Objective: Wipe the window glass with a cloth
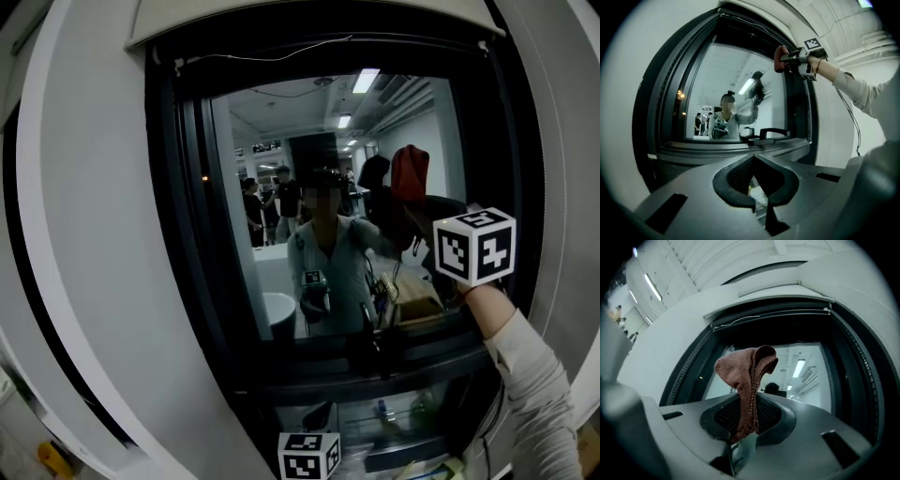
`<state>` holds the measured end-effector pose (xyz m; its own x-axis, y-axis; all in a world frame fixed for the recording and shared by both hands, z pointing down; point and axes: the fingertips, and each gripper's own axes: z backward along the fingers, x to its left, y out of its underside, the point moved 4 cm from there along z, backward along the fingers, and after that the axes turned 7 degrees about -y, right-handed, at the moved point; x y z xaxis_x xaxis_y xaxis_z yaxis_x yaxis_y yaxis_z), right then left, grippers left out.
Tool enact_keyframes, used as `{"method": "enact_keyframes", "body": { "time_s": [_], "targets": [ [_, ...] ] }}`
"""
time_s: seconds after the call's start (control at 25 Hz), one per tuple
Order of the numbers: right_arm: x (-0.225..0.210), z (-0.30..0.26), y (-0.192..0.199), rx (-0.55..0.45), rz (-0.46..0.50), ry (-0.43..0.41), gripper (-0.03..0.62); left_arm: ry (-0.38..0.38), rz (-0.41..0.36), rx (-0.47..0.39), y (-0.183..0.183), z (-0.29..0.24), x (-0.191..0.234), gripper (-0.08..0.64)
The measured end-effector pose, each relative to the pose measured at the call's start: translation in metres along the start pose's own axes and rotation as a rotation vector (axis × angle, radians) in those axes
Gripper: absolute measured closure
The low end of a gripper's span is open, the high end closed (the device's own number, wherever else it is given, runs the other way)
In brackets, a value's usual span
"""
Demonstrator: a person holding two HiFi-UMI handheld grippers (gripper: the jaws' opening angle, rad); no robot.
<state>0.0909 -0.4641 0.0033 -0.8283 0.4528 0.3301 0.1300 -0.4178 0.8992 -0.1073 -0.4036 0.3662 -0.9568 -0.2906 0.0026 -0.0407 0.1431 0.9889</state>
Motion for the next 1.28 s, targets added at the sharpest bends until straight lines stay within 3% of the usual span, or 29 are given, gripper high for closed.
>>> {"method": "enact_keyframes", "body": {
  "time_s": [0.28,0.64,0.92,1.28],
  "targets": [
    [0.106,-0.032,0.027,-0.028,-0.05,-0.205,0.523,-0.064,0.024,0.005,0.011,0.016,0.015,0.555],
    [0.225,-0.098,0.06,0.011,-0.059,-0.377,0.523,-0.151,0.058,0.016,0.021,0.035,0.052,0.555],
    [0.256,-0.147,0.081,0.067,-0.029,-0.355,0.523,-0.189,0.066,0.024,0.027,0.045,0.072,0.555],
    [0.222,-0.164,0.1,0.13,-0.034,-0.273,0.523,-0.196,0.072,0.024,0.028,0.044,0.079,0.555]
  ]
}}
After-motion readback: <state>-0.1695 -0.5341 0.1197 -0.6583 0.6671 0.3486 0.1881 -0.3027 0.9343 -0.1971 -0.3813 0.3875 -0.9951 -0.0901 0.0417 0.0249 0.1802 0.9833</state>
